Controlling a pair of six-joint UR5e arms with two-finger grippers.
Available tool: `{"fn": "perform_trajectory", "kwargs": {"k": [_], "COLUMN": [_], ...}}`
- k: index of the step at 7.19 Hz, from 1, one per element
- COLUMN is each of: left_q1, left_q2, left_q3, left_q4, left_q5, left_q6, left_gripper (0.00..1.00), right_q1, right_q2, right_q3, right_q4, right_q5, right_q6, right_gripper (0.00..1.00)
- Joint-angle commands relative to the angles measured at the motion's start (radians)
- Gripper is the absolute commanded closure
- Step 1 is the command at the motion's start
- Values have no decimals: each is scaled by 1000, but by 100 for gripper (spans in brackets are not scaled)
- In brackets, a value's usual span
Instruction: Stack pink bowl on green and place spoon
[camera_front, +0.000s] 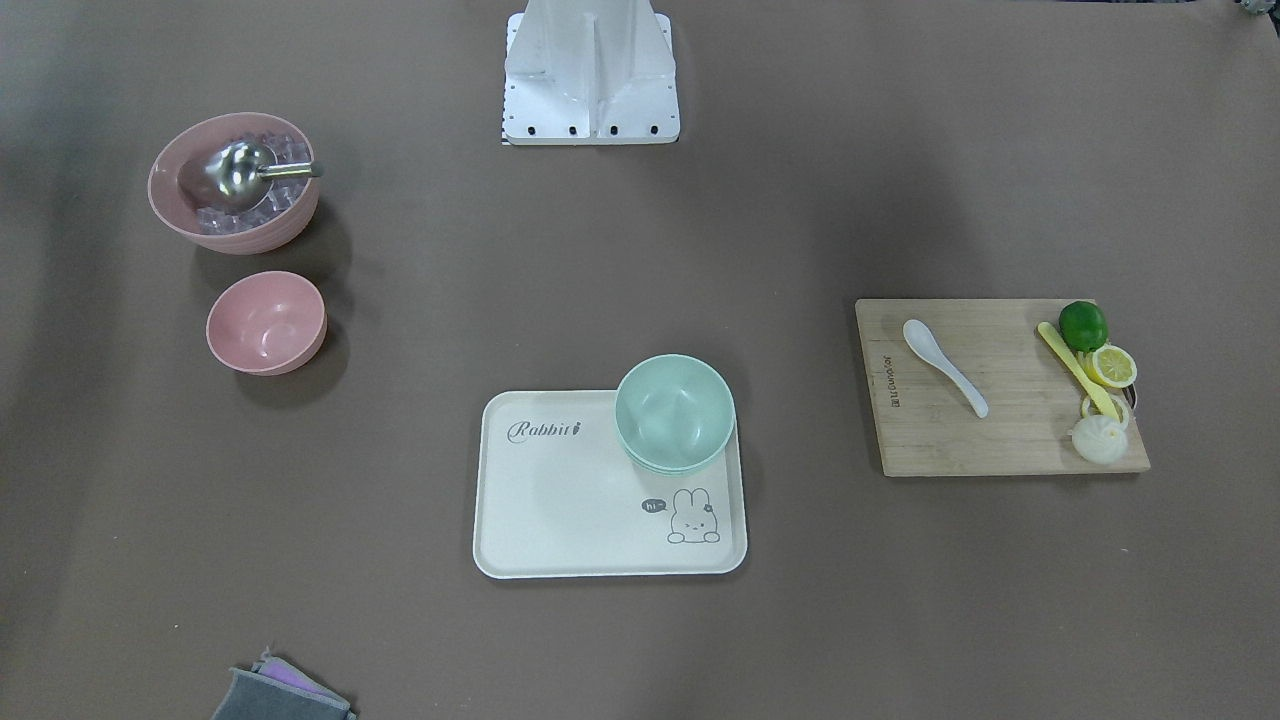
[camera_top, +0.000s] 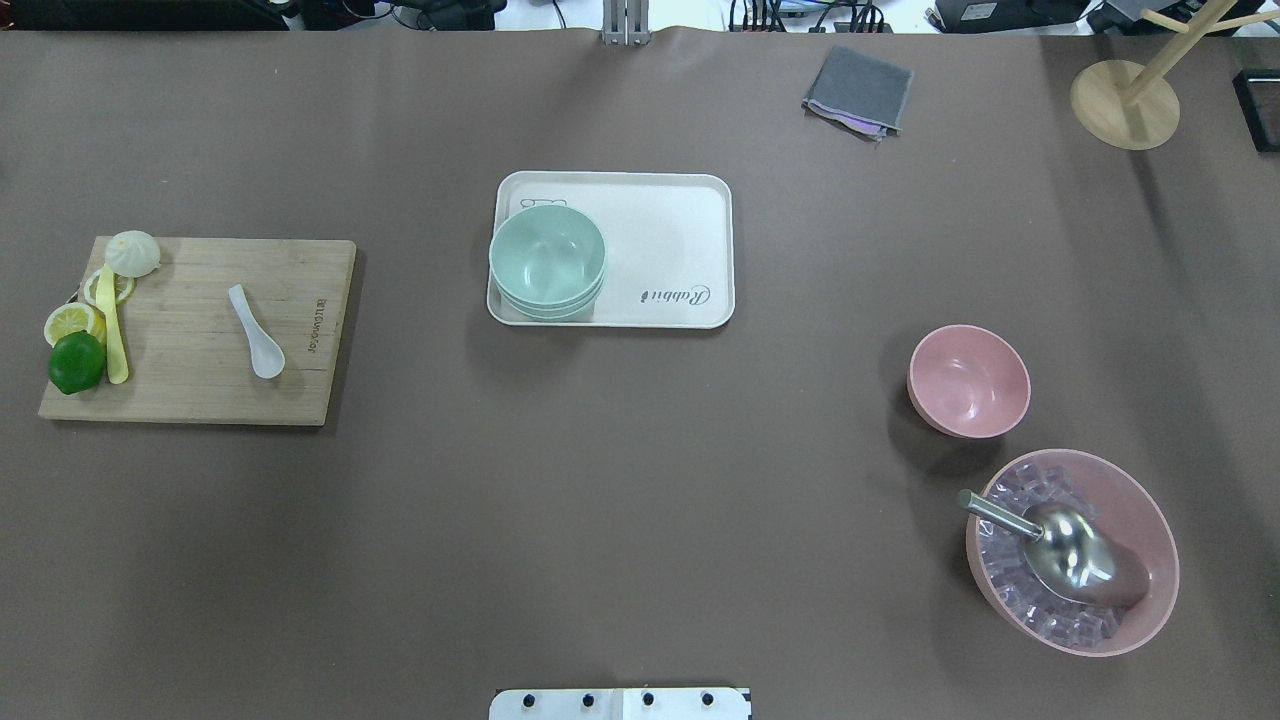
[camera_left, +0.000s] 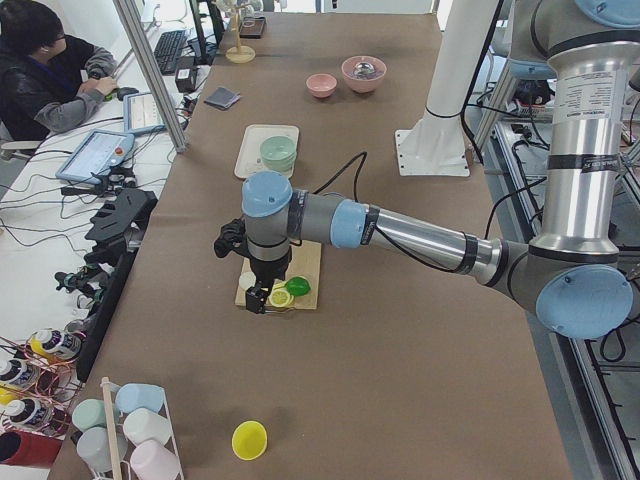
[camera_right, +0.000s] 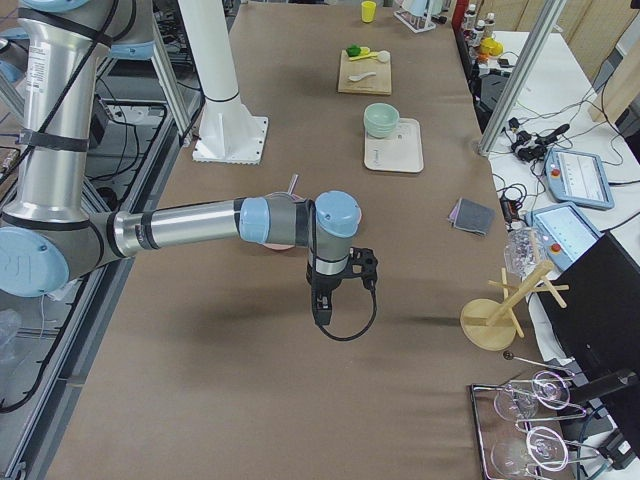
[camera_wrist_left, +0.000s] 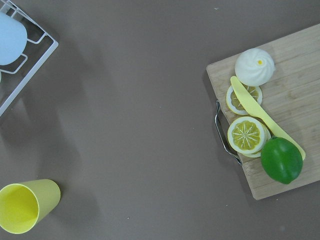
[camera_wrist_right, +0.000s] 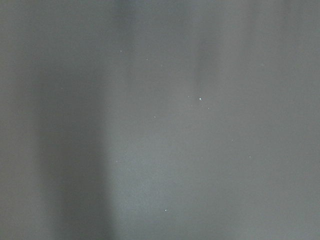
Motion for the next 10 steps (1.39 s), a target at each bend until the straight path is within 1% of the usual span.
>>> {"fn": "perform_trajectory", "kwargs": {"k": [1, 3, 4, 5, 6, 7, 8, 9, 10], "left_q1": [0, 2, 3, 6, 6, 11, 35, 66, 119], "left_q2": [-52, -54, -57, -109, -106, -99, -99, -111, -135], "left_q3": [-1, 28, 78, 152, 169, 188, 208, 209, 208], "left_q4": [-36, -245, -360, -375, -433, -497, -527, -533, -536], "left_q5": [-8, -5, -3, -9, -12, -14, -35, -35, -35], "left_q6": [-3, -7, -20, -120, -129, -135, -141, -187, -234], "left_gripper": [1, 1, 1, 1, 1, 1, 1, 1, 1], "right_q1": [-5, -4, -4, -2, -2, -5, -25, -87, -141], "right_q2": [40, 83, 79, 72, 59, 71, 74, 78, 106], "right_q3": [15, 3, 7, 4, -1, -10, -7, -4, -7], "right_q4": [38, 121, 141, 143, 141, 144, 144, 146, 147], "right_q5": [0, -5, 6, 6, 10, 20, 20, 18, 18], "right_q6": [10, 16, 31, 33, 33, 31, 33, 34, 57], "right_gripper": [0, 0, 0, 0, 0, 0, 0, 0, 0]}}
